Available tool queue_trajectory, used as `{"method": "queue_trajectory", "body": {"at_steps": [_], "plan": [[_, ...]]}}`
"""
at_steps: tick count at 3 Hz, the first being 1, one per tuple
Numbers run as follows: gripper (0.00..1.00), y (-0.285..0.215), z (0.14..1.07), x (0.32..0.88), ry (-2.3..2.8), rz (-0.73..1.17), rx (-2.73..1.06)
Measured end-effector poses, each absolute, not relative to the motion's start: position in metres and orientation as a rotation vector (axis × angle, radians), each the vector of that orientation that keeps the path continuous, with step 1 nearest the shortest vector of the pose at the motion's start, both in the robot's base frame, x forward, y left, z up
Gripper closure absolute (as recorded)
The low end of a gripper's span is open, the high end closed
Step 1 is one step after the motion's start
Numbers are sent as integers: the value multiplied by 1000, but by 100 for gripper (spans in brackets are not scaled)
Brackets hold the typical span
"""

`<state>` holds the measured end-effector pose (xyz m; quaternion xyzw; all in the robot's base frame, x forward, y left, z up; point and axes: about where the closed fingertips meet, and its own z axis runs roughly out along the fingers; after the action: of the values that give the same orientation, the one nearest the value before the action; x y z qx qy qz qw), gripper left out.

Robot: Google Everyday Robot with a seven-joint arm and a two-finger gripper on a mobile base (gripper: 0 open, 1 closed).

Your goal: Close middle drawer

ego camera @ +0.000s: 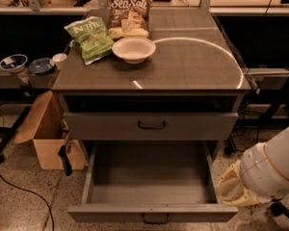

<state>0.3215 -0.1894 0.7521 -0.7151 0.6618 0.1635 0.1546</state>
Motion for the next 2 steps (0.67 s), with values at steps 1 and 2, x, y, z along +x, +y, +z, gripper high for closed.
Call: {"method": "queue_trajectory", "body": {"at_steps": [1, 2], "plan": [[100, -186, 716, 310, 1960, 494, -2039], [100, -181, 689, 301, 1968, 546, -2030]]}}
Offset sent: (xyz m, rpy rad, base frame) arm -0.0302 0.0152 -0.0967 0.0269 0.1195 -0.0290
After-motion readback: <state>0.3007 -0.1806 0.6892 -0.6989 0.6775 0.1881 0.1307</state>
